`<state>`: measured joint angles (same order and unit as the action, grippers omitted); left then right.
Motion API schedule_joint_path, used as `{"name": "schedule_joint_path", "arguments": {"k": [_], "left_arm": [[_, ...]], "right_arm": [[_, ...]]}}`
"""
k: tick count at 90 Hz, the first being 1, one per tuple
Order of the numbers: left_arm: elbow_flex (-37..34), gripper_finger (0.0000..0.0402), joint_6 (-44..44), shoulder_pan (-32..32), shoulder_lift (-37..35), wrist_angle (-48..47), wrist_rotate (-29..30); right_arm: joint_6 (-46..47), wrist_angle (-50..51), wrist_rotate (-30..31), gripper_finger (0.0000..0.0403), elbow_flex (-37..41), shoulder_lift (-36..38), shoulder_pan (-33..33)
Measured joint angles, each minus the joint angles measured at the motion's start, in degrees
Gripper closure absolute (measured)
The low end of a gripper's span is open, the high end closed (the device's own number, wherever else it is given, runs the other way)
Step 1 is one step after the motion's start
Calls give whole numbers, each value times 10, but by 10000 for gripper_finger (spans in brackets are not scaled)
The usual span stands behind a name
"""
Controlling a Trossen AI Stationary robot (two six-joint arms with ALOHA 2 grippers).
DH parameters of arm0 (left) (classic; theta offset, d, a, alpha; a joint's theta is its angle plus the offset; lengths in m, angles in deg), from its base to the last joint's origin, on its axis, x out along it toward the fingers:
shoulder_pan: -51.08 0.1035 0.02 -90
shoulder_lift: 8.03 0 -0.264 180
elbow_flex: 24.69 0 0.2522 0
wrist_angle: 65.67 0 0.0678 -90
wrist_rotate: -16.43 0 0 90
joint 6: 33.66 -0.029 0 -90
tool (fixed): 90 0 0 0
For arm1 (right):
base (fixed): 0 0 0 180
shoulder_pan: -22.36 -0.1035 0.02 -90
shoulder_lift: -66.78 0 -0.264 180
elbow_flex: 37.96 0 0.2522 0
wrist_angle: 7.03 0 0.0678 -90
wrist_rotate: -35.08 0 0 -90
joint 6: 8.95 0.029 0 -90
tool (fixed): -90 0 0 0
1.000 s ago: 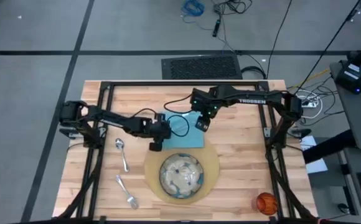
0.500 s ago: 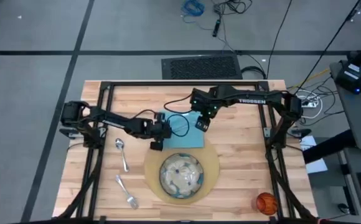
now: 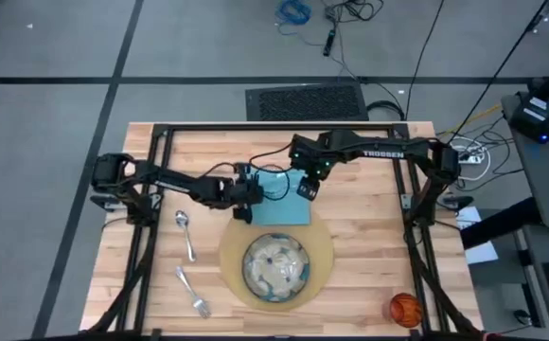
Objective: Set table place
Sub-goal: Fold the blue napkin
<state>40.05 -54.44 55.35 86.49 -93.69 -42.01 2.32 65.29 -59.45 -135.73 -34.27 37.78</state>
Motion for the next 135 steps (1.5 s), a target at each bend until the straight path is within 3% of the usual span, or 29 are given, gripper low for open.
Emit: {"name": "schedule_joint_path", "arguments": {"k": [15, 38, 90, 116, 135], "left_arm": [[1, 401, -6, 49, 0, -2, -14], [1, 401, -6, 107, 0, -1, -83], [1, 399, -6, 126, 0, 0, -131], [1, 322, -5, 157, 2, 7, -94], [0, 274, 44, 164, 3, 6, -97]], "right_arm": [[0, 13, 0, 255, 0, 0, -4], [0, 13, 0, 255, 0, 0, -18], [5, 13, -3, 255, 0, 0, -41], [9, 17, -3, 255, 0, 0, -43], [6, 17, -3, 255, 0, 0, -52]]}}
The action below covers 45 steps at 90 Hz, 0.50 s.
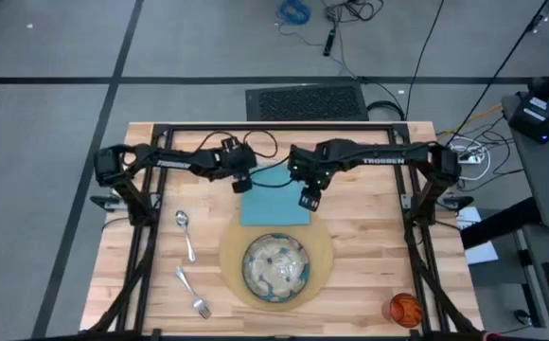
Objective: Set table place
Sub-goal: Fold the blue napkin
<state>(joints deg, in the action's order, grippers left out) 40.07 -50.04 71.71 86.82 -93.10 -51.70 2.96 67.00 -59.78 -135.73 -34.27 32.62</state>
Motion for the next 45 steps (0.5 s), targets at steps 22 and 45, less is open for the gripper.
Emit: {"name": "schedule_joint_path", "arguments": {"k": [22, 45], "left_arm": [[0, 269, 36, -19, -3, -12, -34], [0, 269, 59, -109, -44, -87, -98]], "right_arm": [[5, 16, 0, 255, 0, 0, -17], [-2, 28, 74, 255, 0, 0, -92]]}}
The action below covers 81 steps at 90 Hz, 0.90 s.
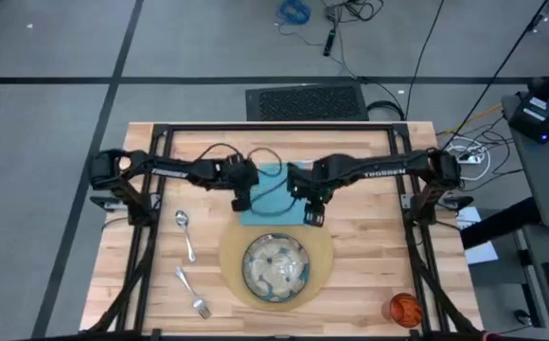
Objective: Set table place
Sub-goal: Fold the blue napkin
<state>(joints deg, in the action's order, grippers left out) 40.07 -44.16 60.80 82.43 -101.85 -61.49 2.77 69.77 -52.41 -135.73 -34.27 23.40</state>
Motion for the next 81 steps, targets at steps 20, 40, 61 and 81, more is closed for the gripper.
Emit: {"name": "schedule_joint_path", "arguments": {"k": [20, 40, 61, 81], "left_arm": [[0, 269, 36, -91, -39, -24, -15], [-19, 269, 72, -176, -35, -24, -2], [-22, 269, 89, -231, -31, -19, 77], [-22, 269, 92, -239, 2, -7, 79]], "right_arm": [[84, -98, 36, 255, 42, -3, -30], [80, -189, 32, 255, 125, -3, -38], [85, -253, 10, 255, 184, -3, -43], [90, -287, -11, 255, 199, -3, -57]]}}
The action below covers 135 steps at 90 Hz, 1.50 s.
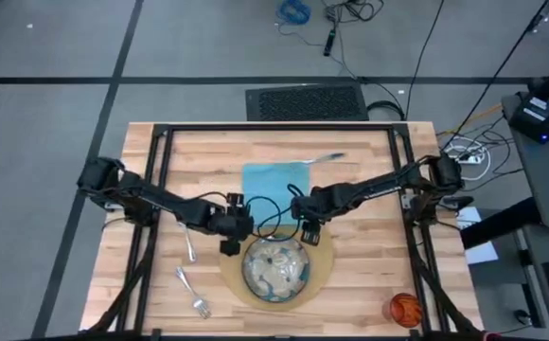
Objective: Set table place
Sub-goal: Fold the blue napkin
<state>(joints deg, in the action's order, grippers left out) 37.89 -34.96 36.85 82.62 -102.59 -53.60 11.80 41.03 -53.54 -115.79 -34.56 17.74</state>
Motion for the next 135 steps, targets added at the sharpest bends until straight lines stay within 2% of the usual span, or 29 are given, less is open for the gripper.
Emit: {"name": "schedule_joint_path", "arguments": {"k": [36, 80, 95, 117, 135], "left_arm": [[0, 269, -1, -1, 54, 5, 26], [0, 269, -1, -1, 57, 11, 27], [0, 269, -1, -2, 57, 12, 27], [0, 269, 0, -2, 57, 12, 26], [0, 269, 7, -2, 57, 12, 26]], "right_arm": [[0, -32, -5, 255, 1, 0, -15], [7, -48, 18, 260, 10, -40, -15], [9, -45, 58, 281, 10, -41, -15], [7, -42, 62, 322, 10, -41, -15], [9, -33, 61, 392, 10, -41, -16]]}}
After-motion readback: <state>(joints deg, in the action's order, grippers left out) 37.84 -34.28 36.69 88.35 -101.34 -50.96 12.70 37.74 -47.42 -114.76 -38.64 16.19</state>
